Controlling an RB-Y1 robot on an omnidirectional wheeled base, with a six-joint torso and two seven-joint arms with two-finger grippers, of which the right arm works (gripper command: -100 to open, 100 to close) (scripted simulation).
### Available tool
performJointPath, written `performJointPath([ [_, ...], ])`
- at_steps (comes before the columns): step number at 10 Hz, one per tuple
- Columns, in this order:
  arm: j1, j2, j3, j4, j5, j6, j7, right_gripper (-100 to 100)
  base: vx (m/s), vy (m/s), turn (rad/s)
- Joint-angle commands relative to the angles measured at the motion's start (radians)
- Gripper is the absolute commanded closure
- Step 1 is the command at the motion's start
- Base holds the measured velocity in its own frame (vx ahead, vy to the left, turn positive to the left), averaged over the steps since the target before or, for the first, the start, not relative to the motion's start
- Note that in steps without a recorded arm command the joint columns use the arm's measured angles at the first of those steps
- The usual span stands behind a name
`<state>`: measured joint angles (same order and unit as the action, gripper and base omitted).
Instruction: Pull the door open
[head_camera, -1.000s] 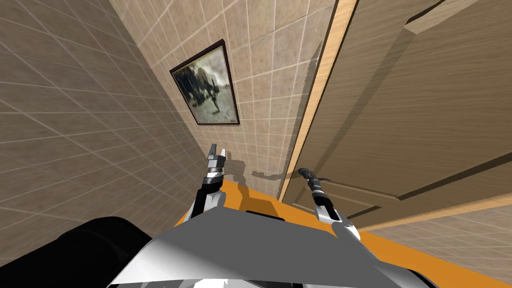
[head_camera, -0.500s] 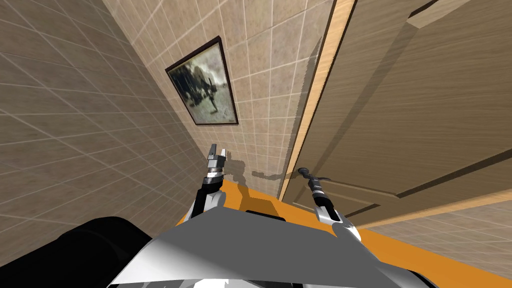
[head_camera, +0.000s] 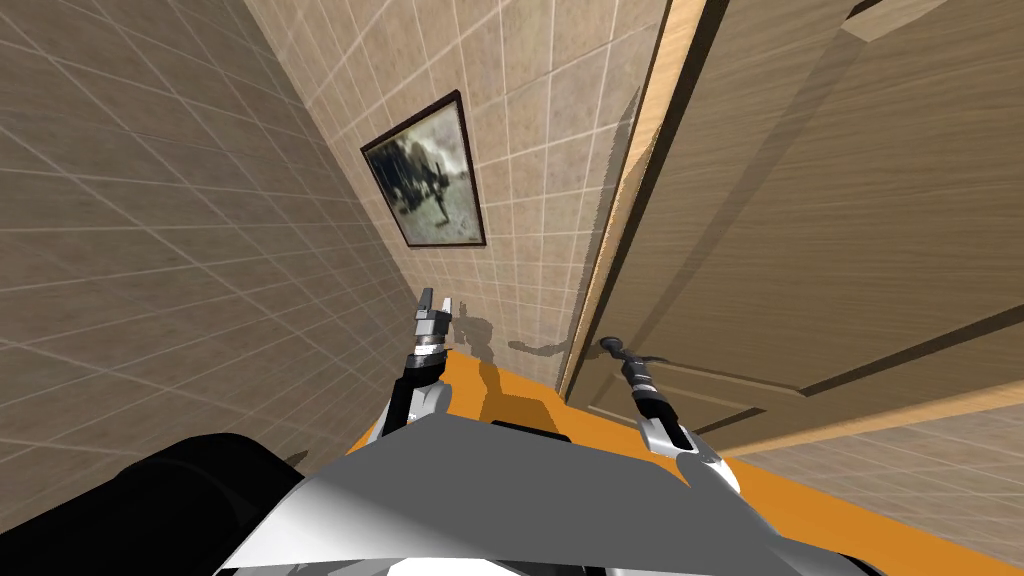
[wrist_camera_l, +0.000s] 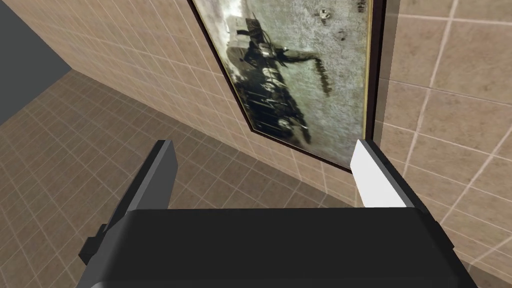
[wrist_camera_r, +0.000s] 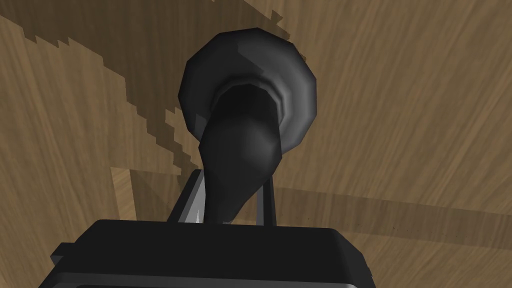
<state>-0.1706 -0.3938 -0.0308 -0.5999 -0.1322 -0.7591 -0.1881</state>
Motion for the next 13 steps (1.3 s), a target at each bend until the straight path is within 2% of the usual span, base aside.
performJointPath([
  [1,0.009,-0.005,0.019,0.001,0.008,-0.017,-0.019,100,-0.175,-0.056,0.11],
  [6,0.045,-0.058,0.063,-0.001,0.025,-0.06,-0.093,100,-0.211,-0.083,0.159],
  [7,0.041,-0.052,0.057,0.0,0.023,-0.051,-0.084,100,-0.095,-0.036,0.041],
  [13,0.081,-0.097,0.144,-0.033,0.063,-0.118,-0.163,100,-0.199,-0.067,0.058],
])
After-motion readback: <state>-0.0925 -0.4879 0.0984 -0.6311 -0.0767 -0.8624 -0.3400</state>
